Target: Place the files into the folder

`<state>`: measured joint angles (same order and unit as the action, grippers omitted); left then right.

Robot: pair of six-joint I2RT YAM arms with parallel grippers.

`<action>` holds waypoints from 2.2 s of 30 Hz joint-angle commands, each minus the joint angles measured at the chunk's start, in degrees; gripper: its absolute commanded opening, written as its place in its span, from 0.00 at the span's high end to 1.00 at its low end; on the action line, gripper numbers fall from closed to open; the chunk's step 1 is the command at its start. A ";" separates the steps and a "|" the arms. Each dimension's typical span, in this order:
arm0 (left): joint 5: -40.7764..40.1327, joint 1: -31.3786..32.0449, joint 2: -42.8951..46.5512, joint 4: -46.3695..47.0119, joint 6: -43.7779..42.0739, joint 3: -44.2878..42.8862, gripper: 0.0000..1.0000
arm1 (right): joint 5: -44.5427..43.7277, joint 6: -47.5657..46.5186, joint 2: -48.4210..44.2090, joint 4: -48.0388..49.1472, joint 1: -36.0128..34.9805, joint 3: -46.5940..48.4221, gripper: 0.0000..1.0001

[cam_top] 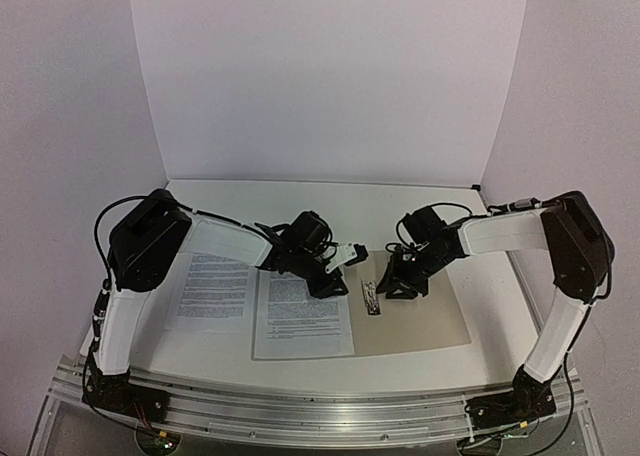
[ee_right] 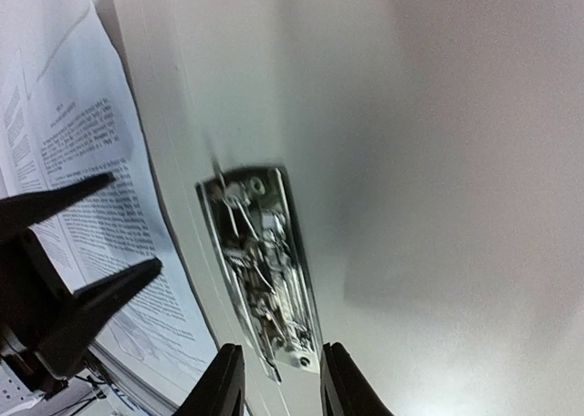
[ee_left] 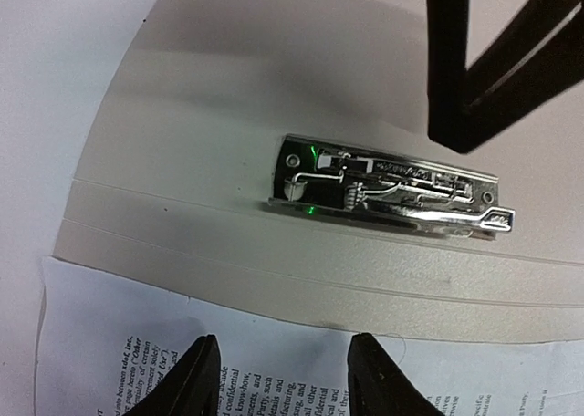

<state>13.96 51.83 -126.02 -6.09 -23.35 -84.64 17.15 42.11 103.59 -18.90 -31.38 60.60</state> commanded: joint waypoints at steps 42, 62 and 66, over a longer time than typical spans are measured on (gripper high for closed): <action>5.64 -0.68 -14.77 -22.55 57.54 -30.56 0.66 | 11.11 2.31 5.60 8.52 -1.93 -4.66 0.91; 3.60 -0.86 -15.75 -25.95 60.04 -33.51 0.79 | 15.50 4.88 8.92 14.24 -2.57 -3.50 0.95; 2.50 -1.67 -13.86 -27.45 59.93 -32.03 0.81 | 16.41 5.02 9.86 15.01 -2.55 -2.73 0.95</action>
<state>18.63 50.87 -141.91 -30.55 36.10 -115.92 34.02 46.37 111.15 -3.86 -33.54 56.71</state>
